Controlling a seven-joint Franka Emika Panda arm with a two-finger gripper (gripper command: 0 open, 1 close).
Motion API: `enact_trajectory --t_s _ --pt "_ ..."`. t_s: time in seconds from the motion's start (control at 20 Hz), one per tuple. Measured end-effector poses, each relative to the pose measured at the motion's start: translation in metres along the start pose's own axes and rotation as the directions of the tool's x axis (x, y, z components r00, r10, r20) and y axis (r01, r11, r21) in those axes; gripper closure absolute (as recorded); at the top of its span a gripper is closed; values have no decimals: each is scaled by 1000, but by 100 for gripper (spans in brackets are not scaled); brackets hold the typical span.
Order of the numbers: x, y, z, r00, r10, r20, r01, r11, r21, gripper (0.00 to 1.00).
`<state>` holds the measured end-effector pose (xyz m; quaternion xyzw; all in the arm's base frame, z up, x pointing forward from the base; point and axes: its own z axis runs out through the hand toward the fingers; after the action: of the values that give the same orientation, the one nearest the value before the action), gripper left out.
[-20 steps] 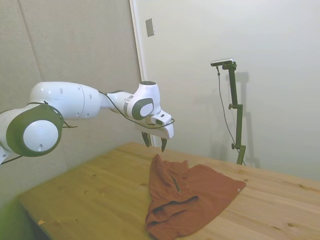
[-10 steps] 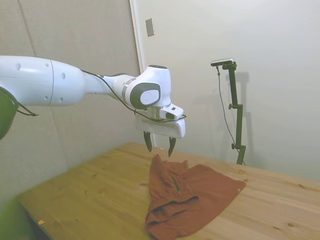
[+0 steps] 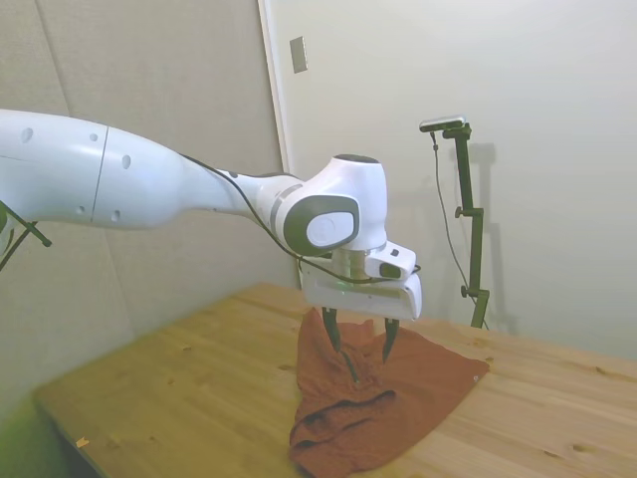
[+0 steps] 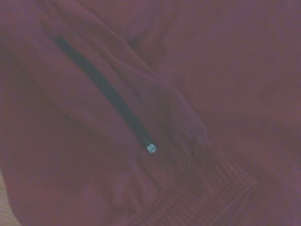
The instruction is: Unfold the shorts
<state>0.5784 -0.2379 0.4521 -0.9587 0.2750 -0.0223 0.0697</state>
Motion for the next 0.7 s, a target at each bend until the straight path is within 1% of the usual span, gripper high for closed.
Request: enact_trajectory --t_s 0.35,0.5,0.7 --pt "39 36 36 1000 2 29 -5 997 73 0" --pt "52 34 48 999 5 48 -10 995 94 0" --pt "62 22 62 997 -6 75 -3 993 119 0"
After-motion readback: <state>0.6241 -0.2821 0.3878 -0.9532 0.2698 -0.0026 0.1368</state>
